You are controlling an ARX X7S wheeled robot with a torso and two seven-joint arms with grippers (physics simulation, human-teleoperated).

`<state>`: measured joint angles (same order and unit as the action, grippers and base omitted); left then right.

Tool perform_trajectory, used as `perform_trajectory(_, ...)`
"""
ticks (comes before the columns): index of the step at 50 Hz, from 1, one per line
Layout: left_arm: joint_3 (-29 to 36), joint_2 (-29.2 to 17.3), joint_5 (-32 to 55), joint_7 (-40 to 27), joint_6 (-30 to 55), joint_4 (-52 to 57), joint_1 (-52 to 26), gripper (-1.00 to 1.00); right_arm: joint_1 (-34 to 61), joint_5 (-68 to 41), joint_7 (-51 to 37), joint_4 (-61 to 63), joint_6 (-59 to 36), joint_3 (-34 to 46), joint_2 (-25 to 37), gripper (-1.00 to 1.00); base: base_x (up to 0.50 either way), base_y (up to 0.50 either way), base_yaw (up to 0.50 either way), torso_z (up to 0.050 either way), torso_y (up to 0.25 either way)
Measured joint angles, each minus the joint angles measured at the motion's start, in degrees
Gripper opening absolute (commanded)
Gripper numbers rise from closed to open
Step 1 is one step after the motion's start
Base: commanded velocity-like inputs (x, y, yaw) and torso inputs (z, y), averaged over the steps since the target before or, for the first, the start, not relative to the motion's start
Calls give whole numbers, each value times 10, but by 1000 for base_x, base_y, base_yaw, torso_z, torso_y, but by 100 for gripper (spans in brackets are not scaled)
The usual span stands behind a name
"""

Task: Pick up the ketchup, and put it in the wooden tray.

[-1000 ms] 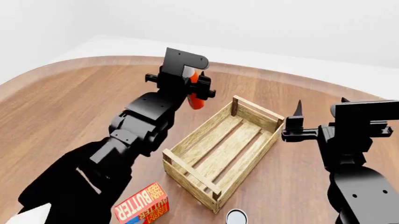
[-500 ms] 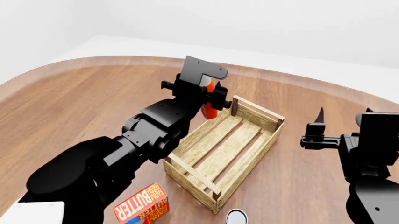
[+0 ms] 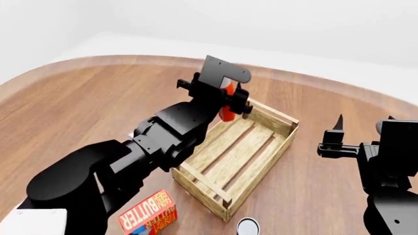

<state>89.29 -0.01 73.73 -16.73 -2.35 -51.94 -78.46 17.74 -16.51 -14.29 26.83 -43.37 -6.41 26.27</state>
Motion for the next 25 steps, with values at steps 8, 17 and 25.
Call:
perform_trajectory(8, 0, 0, -12, -7, -3, 5, -5, -100, 0, 0, -3, 1, 0, 0, -1, 100, 0, 0, 0, 0, -101)
perform_trajectory(17, 0, 0, -15, -12, -2, 8, -10, -100, 0, 0, -6, 1, 0, 0, -1, 100, -1, 0, 0, 2, -127)
perform_trajectory(25, 0, 0, -12, -12, 0, 12, -17, -100, 0, 1, -9, 1, 0, 0, -2, 100, 0, 0, 0, 3, -126)
